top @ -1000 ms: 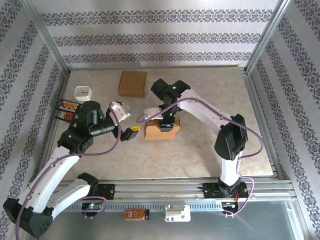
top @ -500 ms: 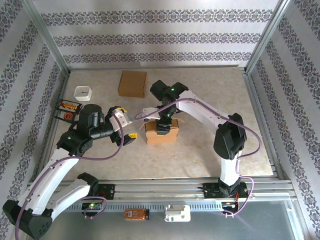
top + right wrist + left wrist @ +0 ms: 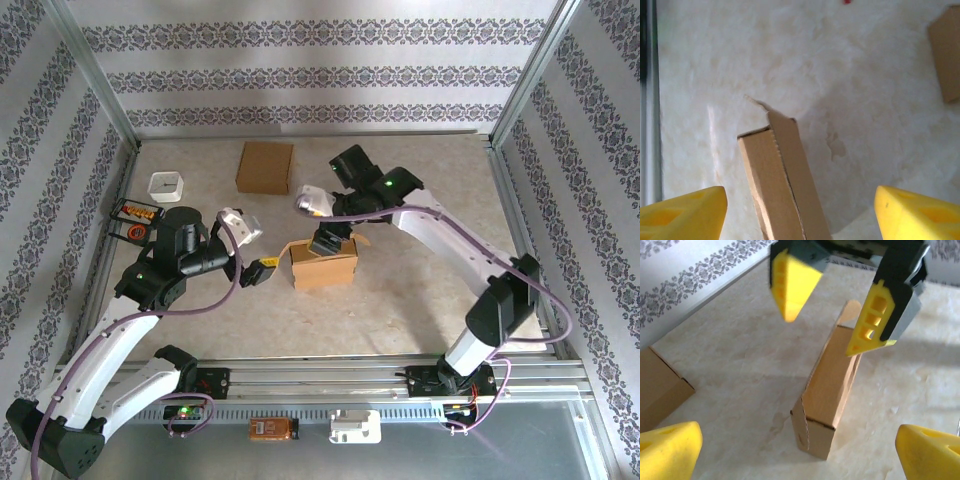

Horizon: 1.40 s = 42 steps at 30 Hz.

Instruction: Fold the paper box

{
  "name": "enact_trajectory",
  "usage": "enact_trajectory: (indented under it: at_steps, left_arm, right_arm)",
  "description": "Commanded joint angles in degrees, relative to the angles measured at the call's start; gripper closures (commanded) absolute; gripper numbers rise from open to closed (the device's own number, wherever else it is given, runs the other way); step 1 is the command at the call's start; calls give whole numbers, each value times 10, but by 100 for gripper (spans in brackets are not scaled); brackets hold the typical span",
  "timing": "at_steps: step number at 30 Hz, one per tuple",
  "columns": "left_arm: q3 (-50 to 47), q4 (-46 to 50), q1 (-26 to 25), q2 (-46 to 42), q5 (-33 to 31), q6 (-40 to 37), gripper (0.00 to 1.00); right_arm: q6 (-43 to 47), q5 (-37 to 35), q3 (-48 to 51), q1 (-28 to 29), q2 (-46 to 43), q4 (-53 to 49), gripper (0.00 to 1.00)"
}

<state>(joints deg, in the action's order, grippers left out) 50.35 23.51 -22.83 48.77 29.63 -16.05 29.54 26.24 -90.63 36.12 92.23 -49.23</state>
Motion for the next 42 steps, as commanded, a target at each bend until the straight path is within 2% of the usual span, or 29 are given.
enact_trajectory:
  at_steps: [1, 3, 4, 6, 10, 13, 19, 29, 32, 38, 42]
  left_arm:
    - [-2, -40, -7, 1, -65, 191, 1]
    - [14, -9, -16, 11, -127, 282, 0]
    - [27, 14, -18, 20, -139, 318, 0]
    - [49, 44, -29, 37, -120, 340, 0]
    - [85, 93, -75, 72, -144, 334, 2]
    - [111, 118, -97, 105, -170, 322, 4]
    - [122, 132, -113, 143, -182, 310, 6]
    - [123, 129, -131, 165, -180, 316, 11]
    - [124, 124, -134, 176, -188, 340, 18]
    - [122, 109, -142, 196, -178, 357, 28]
    - [134, 125, -143, 216, -189, 370, 42]
  right_arm:
    - [-222, 28, 49, -36, -72, 88, 23]
    - [-292, 30, 109, -56, -123, 129, 23]
    - [-325, 33, 141, -70, -148, 149, 23]
    - [-370, 39, 195, -98, -187, 166, 23]
    - [-424, 86, 261, -153, -221, 167, 25]
    - [-419, 81, 282, -166, -222, 156, 26]
    - [-385, 81, 292, -170, -197, 136, 33]
    - [-374, 72, 302, -170, -188, 146, 54]
    - [-370, 72, 305, -168, -189, 149, 61]
    - [-359, 65, 309, -154, -188, 154, 66]
    - [-353, 52, 306, -143, -187, 153, 72]
